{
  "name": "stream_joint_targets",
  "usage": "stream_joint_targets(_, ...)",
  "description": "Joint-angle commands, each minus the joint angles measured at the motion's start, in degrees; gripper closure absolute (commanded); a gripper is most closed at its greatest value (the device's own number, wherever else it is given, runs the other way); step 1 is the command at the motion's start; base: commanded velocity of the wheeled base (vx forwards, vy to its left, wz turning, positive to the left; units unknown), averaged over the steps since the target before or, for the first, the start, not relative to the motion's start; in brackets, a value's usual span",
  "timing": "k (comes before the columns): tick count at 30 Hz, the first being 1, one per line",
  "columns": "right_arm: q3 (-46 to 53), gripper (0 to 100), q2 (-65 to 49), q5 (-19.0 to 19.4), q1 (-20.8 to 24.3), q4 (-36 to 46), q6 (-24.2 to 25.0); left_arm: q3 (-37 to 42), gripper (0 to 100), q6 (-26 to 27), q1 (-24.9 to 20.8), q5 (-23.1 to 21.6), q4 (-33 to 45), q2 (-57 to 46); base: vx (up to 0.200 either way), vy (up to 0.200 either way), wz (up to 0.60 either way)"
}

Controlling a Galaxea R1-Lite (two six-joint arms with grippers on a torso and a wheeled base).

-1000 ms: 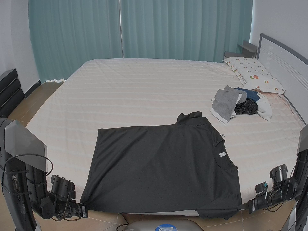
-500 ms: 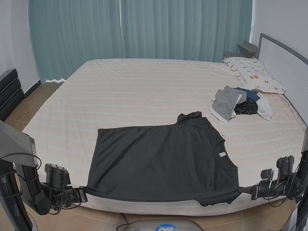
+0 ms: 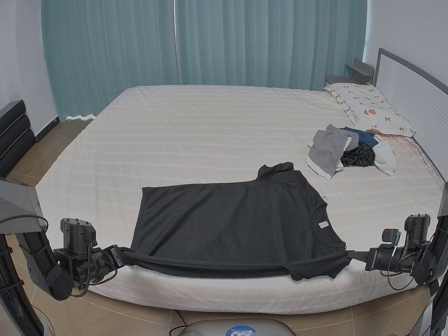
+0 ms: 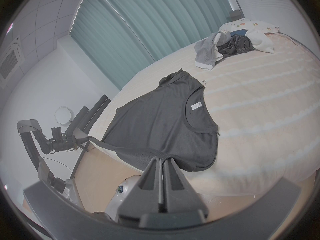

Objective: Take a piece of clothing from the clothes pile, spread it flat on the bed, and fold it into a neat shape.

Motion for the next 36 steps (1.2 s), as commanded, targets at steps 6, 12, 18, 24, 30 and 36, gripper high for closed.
stream_joint_targets(6,-1.7,100,-1.6,-0.3,-0.5,-0.5,0.2,-4.1,100,-4.0,-0.2,0.2,6.9,-1.4,0.000,0.000,0.00)
stream_joint_targets(12,-1.7,100,-1.5,-0.4,-0.6,-0.5,0.2,-6.5,100,-4.7,-1.0,0.0,13.5,-2.3,0.000,0.000,0.00)
stream_joint_targets(18,-3.2,100,-0.8,-0.4,-0.8,0.2,0.2,-10.0,100,-10.0,-0.9,0.7,13.8,-1.6,0.000,0.000,0.00)
stream_joint_targets(24,-7.0,100,3.5,-2.4,-0.4,0.5,0.2,-12.0,100,-11.8,-1.1,0.3,13.7,0.8,0.000,0.000,0.00)
stream_joint_targets(30,-10.9,100,7.6,-3.7,-0.3,0.4,0.3,-15.4,100,-16.9,-1.1,0.5,13.6,3.4,0.000,0.000,0.00)
stream_joint_targets(36,-14.1,100,10.8,-3.8,0.3,0.3,1.2,-18.4,100,-19.7,-1.1,0.4,13.6,5.6,0.000,0.000,0.00)
